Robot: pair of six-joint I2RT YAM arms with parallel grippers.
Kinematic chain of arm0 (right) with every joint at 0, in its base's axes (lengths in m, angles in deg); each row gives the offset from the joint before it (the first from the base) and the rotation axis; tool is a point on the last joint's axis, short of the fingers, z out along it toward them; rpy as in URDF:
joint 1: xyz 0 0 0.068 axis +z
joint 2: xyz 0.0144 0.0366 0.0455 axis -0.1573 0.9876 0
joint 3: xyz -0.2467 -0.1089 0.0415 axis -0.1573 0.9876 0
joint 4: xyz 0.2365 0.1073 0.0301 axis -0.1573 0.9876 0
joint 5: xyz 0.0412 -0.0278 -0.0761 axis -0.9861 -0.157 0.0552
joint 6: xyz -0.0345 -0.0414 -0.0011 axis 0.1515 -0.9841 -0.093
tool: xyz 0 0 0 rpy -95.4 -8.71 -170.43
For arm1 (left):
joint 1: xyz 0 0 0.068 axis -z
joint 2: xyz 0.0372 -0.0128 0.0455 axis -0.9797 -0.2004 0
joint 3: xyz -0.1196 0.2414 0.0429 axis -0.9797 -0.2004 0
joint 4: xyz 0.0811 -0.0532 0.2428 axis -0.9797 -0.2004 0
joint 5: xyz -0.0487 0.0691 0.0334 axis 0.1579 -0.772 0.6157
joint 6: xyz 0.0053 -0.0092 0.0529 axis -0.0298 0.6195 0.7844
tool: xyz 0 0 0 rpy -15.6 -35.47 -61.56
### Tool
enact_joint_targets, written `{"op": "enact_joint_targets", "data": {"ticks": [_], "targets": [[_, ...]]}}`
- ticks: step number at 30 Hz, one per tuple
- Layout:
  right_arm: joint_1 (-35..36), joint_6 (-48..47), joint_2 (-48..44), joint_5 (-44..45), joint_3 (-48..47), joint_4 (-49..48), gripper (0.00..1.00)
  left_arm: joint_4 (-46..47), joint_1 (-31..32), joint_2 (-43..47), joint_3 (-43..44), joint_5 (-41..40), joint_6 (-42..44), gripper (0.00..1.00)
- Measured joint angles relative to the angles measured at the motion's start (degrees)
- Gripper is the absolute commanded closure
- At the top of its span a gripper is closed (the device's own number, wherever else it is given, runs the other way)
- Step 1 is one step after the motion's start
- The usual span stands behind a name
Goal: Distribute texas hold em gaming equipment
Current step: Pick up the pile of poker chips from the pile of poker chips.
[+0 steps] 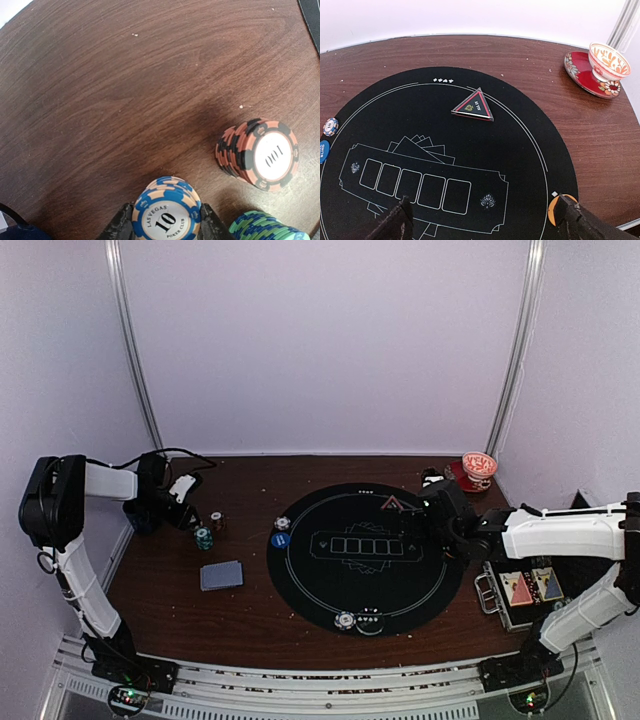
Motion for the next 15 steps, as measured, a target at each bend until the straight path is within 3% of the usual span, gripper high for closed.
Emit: {"op": "enact_joint_targets", "data": {"ticks": [15], "targets": [[0.0,0.0,0.0,0.0,0.0,0.0,0.00,0.6,0.0,2.6,-1.1,-0.2,-0.2,0.67]]}}
